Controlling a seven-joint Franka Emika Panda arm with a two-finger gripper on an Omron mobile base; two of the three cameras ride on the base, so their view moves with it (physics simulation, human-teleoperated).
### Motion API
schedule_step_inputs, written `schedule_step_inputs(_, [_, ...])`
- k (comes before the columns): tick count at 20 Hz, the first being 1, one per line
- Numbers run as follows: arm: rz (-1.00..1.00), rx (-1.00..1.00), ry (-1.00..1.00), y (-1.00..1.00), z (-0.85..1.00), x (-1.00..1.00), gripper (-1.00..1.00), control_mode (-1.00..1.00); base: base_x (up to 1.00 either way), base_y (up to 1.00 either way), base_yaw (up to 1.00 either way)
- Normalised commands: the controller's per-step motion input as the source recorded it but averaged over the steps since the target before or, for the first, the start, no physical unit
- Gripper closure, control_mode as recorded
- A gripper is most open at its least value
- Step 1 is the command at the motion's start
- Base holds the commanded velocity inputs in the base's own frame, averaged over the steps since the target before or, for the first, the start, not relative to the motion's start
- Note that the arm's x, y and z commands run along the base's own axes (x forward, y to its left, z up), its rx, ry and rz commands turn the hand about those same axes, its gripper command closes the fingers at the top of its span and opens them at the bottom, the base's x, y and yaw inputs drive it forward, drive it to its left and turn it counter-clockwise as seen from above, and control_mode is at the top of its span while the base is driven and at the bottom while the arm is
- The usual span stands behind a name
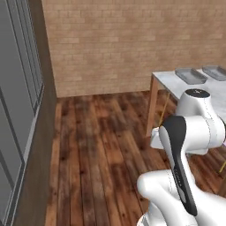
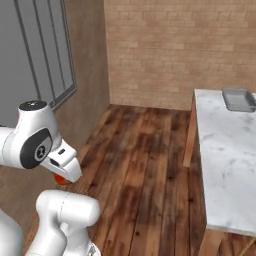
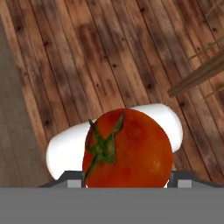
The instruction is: Place the cold items (tomato and mushroom) from the fridge in one tupperware on the dining counter. Place the warm items (kebab skewer and hot dog) in the stove area in another tupperware.
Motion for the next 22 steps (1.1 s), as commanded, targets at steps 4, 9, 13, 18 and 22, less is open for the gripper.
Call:
schedule_step_inputs(4, [0.00,0.00,0.00,0.00,0.00,0.00,1.00,1.00,1.00,0.46,0.00])
schedule_step_inputs(9, [0.00,0.00,0.00,0.00,0.00,0.00,1.00,1.00,1.00,0.05,-0.02])
schedule_step_inputs(13, [0.00,0.00,0.00,0.00,0.00,0.00,1.00,1.00,1.00,0.00,-0.18])
schedule_step_inputs(18, [0.00,0.00,0.00,0.00,0.00,0.00,1.00,1.00,1.00,0.08,-0.41])
schedule_step_inputs(22, [0.00,0.00,0.00,0.00,0.00,0.00,1.00,1.00,1.00,0.14,-0.54])
